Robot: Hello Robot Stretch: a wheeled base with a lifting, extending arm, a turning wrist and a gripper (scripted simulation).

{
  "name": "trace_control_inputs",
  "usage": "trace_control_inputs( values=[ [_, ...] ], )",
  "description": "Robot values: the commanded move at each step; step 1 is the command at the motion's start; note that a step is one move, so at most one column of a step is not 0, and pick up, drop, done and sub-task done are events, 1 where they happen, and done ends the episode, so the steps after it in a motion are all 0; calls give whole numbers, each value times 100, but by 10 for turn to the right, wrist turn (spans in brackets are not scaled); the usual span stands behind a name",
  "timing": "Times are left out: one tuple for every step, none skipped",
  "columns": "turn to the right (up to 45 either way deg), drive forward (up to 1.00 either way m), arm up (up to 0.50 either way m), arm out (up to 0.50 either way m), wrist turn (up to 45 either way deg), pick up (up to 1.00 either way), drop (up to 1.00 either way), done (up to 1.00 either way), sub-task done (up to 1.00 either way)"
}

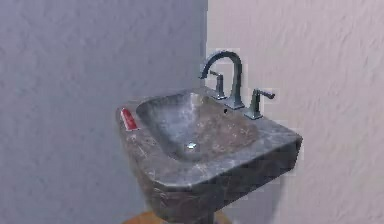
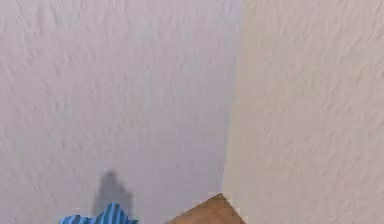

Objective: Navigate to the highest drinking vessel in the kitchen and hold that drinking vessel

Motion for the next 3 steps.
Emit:
trace_control_inputs(
  values=[
    [-450,0,0,0,0,0,0,0,0],
    [-450,0,0,0,0,0,0,0,0],
    [-450,0,0,0,0,0,0,0,0]
  ],
)
